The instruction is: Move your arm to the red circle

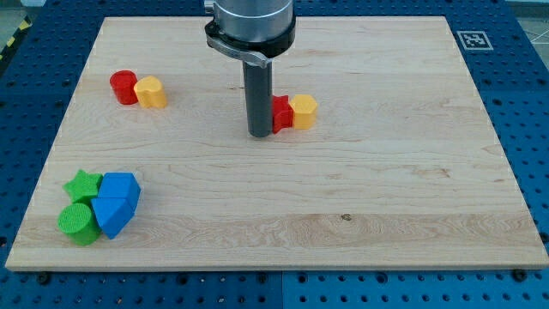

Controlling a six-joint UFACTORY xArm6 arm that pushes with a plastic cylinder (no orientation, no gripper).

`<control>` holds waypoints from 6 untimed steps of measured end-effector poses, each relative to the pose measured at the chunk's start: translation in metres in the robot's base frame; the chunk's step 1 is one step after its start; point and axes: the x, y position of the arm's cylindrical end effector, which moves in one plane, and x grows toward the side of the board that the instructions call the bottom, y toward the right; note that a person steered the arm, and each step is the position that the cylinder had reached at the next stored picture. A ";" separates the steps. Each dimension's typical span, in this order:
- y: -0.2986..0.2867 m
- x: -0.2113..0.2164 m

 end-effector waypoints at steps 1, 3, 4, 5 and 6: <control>-0.020 0.000; -0.152 -0.005; -0.219 -0.020; -0.274 -0.047; -0.279 -0.067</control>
